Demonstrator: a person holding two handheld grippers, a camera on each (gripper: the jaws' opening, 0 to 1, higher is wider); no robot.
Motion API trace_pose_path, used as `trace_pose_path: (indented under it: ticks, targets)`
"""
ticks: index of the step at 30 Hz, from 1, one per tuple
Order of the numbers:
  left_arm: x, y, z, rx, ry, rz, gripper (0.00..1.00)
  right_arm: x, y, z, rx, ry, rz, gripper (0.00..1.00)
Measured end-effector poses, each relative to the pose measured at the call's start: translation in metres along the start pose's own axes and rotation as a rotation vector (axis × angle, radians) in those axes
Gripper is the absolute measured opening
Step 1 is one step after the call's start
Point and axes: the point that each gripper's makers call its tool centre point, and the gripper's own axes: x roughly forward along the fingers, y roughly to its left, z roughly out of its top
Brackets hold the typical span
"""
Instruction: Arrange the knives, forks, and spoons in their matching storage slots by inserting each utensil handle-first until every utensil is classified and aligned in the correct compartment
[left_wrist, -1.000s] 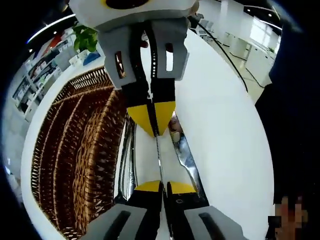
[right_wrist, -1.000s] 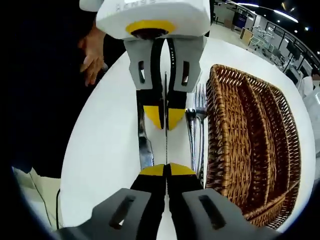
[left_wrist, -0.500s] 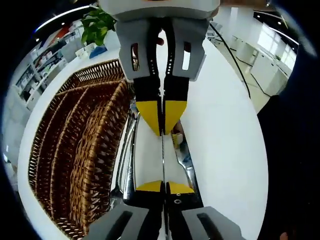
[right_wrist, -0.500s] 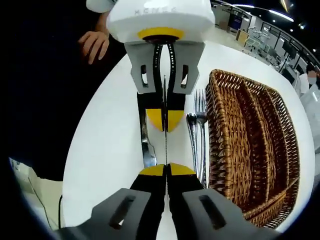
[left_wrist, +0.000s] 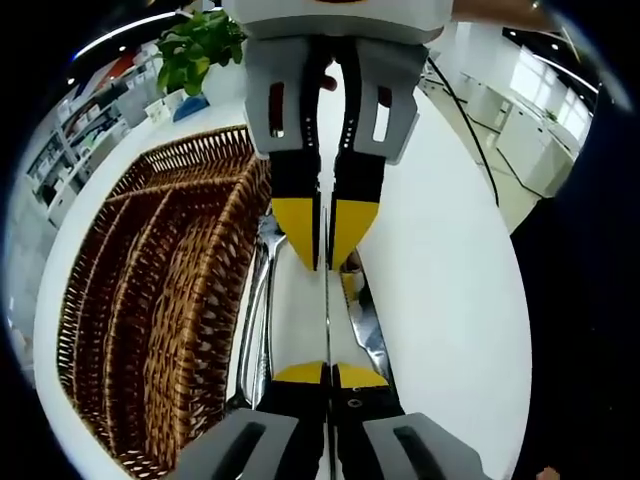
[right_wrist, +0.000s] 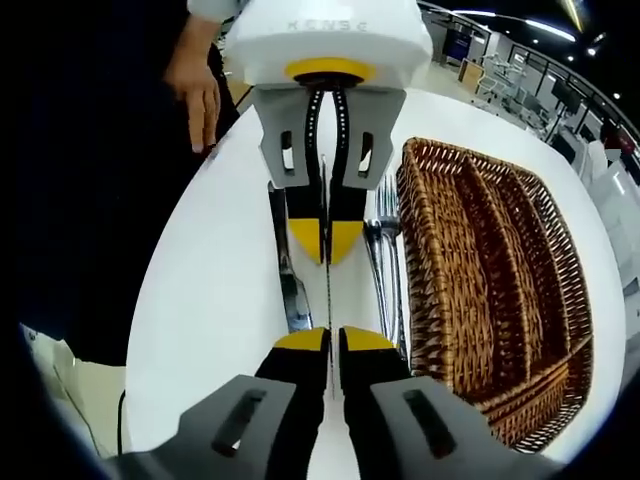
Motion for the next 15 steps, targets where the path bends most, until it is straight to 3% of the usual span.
trace_pose_path:
  ticks: [7,15]
  targets:
    - [-0.001,-0.002,-0.001,0.012,0.018,-0.009,0.0,-0.002,-0.003,0.002,0.019,-0.017,-0.028,0.14]
    - [-0.005,0.001,0.01,0.016,-0.017,-0.014,0.0,-0.011,0.0,-0.004,0.053,-0.011,-0.048,0.19]
